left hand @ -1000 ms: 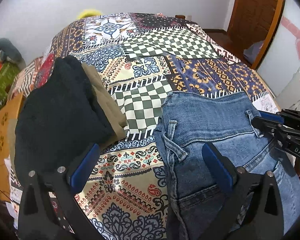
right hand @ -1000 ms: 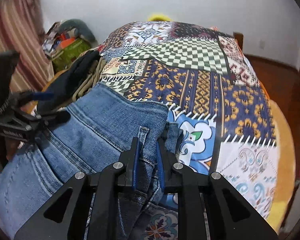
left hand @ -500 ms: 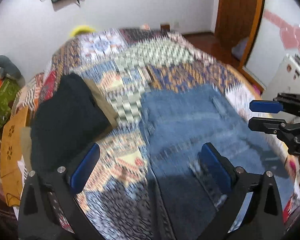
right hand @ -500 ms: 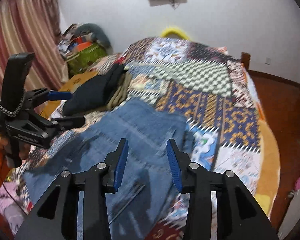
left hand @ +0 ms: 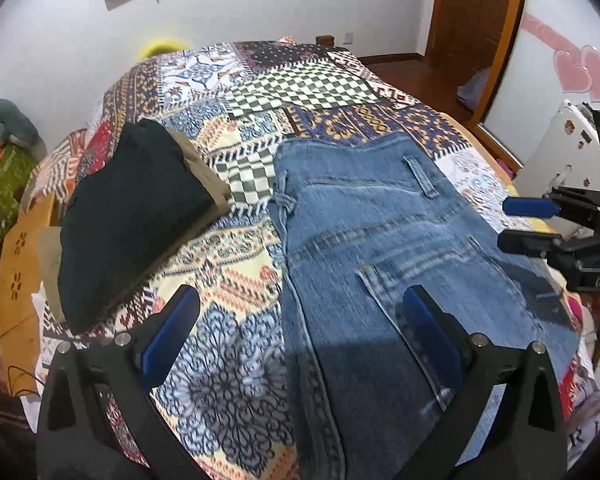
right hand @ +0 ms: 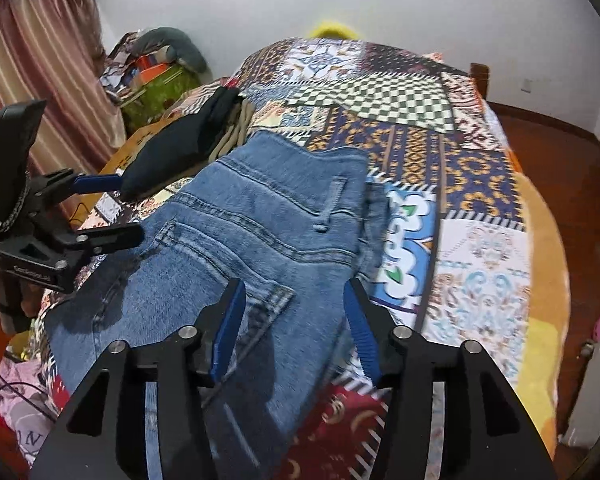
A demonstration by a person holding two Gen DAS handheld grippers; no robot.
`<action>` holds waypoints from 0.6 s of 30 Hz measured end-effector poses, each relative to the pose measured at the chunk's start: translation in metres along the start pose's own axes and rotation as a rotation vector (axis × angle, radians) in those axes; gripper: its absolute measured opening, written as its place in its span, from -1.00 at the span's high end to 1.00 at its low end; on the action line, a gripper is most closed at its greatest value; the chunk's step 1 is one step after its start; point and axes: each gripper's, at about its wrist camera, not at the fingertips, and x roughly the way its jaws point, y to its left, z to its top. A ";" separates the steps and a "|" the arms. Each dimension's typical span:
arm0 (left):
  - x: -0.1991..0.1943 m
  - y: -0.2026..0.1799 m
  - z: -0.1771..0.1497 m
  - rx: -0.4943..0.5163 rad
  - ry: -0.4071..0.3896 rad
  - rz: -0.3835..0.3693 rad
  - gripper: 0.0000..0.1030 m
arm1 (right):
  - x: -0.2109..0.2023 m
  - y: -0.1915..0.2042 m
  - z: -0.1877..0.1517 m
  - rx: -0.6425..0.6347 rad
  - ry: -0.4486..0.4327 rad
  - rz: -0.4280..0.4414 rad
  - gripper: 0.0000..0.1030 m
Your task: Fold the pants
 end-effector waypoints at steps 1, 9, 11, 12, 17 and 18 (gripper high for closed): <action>0.001 0.001 -0.002 0.001 0.012 -0.008 -1.00 | -0.002 0.001 -0.002 0.006 0.000 -0.004 -0.08; 0.025 0.021 -0.018 -0.097 0.148 -0.163 -1.00 | -0.005 -0.007 -0.025 0.059 0.068 0.010 -0.36; 0.037 0.033 -0.017 -0.176 0.191 -0.240 -1.00 | 0.003 -0.010 -0.031 0.083 0.093 0.024 -0.37; 0.042 0.037 -0.016 -0.204 0.204 -0.266 -1.00 | 0.008 -0.013 -0.033 0.114 0.099 0.042 -0.41; 0.059 0.041 -0.007 -0.234 0.231 -0.321 -1.00 | 0.022 -0.034 -0.034 0.241 0.108 0.125 -0.55; 0.062 0.039 -0.004 -0.229 0.234 -0.324 -1.00 | 0.025 -0.037 -0.033 0.252 0.110 0.138 -0.56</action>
